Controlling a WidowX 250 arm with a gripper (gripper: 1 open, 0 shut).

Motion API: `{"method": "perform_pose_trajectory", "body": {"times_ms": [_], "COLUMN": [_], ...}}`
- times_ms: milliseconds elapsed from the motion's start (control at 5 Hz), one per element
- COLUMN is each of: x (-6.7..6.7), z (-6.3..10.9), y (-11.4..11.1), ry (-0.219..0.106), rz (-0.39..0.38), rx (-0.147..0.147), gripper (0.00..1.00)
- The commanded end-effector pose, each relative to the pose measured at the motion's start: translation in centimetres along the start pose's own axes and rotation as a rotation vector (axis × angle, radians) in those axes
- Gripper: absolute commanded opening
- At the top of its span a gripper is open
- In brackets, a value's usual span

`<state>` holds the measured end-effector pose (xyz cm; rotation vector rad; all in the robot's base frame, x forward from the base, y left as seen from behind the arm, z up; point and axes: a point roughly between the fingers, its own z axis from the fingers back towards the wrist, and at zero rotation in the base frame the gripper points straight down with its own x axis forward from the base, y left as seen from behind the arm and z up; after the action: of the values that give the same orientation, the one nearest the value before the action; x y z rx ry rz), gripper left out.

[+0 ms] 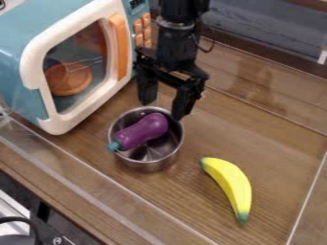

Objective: Remove the eggplant from inside the silver pot and put it on the table

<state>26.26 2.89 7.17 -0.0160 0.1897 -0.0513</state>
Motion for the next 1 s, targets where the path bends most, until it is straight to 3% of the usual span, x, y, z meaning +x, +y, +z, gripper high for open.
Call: {"method": "perform_pose_trajectory", "body": {"times_ms": [0, 200, 600, 800], "x": [0.3, 0.4, -0.6, -0.7], "z": [-0.3, -1.3, -1.3, -1.4], "y": [0.9, 1.4, 0.0, 0.4], "ry": [-0.033, -0.039, -0.053, -0.060], "rz": [-0.032, -0.060, 0.025, 0.093], "rx": [0.014, 0.019, 0.001, -0.016], "gripper": [1.00, 1.00, 1.00, 1.00]}}
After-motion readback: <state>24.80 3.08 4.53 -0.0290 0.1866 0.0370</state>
